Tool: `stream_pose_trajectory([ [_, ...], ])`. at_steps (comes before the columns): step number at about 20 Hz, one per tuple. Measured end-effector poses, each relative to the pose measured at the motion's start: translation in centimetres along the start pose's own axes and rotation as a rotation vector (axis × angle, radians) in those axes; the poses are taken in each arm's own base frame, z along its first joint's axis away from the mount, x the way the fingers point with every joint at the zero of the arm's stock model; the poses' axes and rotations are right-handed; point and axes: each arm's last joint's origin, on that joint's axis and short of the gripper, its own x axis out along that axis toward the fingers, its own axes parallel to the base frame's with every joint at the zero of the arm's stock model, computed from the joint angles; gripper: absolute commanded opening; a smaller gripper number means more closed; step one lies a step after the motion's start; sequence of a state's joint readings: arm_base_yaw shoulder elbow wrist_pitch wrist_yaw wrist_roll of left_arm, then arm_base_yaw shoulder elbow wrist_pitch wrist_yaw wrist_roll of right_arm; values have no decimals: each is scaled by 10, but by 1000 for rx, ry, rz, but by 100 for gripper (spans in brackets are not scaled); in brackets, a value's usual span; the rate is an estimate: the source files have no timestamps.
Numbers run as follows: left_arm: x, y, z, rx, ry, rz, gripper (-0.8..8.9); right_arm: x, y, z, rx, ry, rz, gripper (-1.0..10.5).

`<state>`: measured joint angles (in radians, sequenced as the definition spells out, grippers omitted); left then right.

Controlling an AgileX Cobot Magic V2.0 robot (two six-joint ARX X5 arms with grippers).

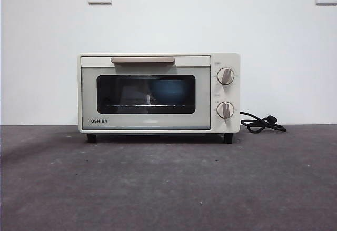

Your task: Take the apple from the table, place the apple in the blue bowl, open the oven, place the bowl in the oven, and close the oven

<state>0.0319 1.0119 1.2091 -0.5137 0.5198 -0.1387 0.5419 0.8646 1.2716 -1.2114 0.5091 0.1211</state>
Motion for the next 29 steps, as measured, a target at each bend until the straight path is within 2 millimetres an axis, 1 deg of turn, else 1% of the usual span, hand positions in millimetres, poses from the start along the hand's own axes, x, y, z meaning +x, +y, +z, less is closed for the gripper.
stream_pose_trajectory([
  [2, -31, -17, -3, 55, -36, 9, -4, 6, 3, 0, -19, 40, -5, 1],
  [4, -56, -31, -8, 78, -58, 6, -4, 10, 6, 2, -28, 55, -6, 1],
  [6, -71, -39, -10, 101, -90, 3, -4, 13, 8, 3, -34, 67, -8, 1],
  [8, -80, -44, -12, 118, -117, -1, -4, 18, 11, 6, -42, 86, -11, 1],
  [11, -80, -44, -12, 117, -115, 0, -4, 24, 14, 8, -53, 106, -13, 1],
  [15, -64, -35, -10, 112, -70, 24, -4, 31, 19, 11, -67, 131, -16, 1],
  [17, -55, -27, -10, 164, -38, 119, -4, 33, 20, 12, -71, 138, -17, 1],
  [19, -48, -17, -19, 214, -22, 265, -4, 33, 20, 12, -72, 139, -17, 1],
  [20, -47, -13, -28, 240, -37, 307, -4, 33, 20, 12, -72, 139, -17, 1],
  [21, -46, -11, -40, 263, -66, 311, -4, 33, 20, 12, -72, 139, -17, 1],
  [23, -47, -7, -69, 310, -155, 316, -4, 33, 20, 12, -72, 139, -17, 1],
  [25, -43, 3, -108, 334, -222, 372, -4, 33, 20, 12, -72, 139, -17, 1],
  [27, -35, 14, -149, 334, -254, 404, -4, 33, 20, 12, -72, 139, -17, 1],
  [29, -26, 25, -191, 312, -216, 413, -4, 33, 20, 12, -72, 139, -17, 1],
])
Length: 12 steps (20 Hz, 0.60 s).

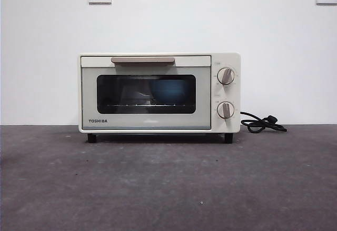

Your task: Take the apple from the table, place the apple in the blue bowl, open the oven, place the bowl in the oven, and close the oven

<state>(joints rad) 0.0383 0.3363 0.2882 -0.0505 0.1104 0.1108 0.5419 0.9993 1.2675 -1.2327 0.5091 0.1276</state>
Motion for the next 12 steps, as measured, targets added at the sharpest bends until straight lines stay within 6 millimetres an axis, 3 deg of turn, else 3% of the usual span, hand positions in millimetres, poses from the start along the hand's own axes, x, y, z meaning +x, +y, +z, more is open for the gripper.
stream_pose_trajectory([
  [2, -1, -3, -28, -9, 23, 2, -4, 0, 0, 0, 0, 0, 0, 1],
  [4, -3, -3, -41, -19, 14, 50, -4, 0, 0, 0, 0, 0, 0, 1],
  [12, -8, -4, -62, -33, 17, 111, -4, 0, 0, 0, 0, 0, 0, 1],
])
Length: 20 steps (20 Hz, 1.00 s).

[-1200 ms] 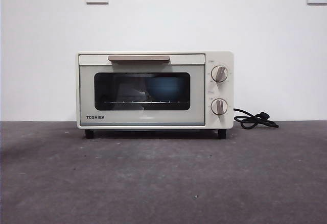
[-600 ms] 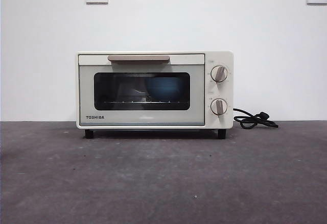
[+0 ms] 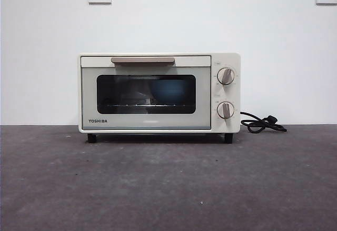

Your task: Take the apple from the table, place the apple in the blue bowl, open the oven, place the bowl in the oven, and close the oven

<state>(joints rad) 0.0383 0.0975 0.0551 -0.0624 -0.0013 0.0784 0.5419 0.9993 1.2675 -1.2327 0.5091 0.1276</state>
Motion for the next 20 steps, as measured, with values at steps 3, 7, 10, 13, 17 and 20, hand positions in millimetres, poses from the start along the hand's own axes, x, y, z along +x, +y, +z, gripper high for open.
stream_pose_trajectory([
  [3, 0, -1, -7, 0, 30, -3, -4, 0, 0, 0, 0, 0, 0, 1],
  [7, -5, -1, -10, 0, 36, -4, -4, 0, 0, 0, 0, 0, 0, 1],
  [10, -5, -1, -9, 0, 30, -4, -4, 0, 0, 0, 0, 0, 0, 1],
  [13, -5, -1, -10, 0, 32, -5, -4, 0, 0, 0, 0, 0, 0, 1],
  [17, -3, -2, -16, 0, 54, -10, -4, 0, 0, 0, 0, 0, 0, 1],
  [20, -3, -2, -16, 0, 53, -11, -4, 0, 0, 0, 0, 0, 0, 1],
])
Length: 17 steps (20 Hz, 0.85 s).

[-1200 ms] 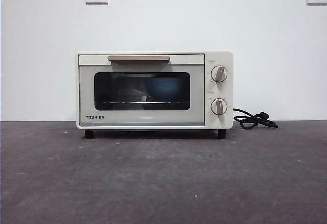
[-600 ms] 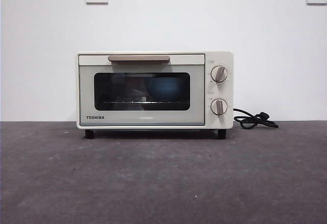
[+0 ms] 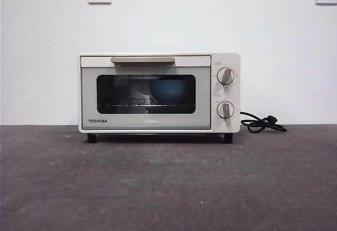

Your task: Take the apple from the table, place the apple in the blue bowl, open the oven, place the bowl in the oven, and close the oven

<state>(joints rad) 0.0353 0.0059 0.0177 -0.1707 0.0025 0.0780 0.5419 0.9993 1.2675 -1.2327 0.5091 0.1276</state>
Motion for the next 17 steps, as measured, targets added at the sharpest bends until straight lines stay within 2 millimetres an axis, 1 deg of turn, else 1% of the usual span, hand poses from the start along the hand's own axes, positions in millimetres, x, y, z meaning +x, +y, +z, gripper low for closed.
stream_pose_trajectory([
  [13, 0, 0, 0, 0, 5, 0, -4, -1, 0, 0, 2, -3, 1, 1],
  [17, 0, 0, 0, 0, 6, 0, -4, -6, -8, -4, 34, -21, -11, 1],
])
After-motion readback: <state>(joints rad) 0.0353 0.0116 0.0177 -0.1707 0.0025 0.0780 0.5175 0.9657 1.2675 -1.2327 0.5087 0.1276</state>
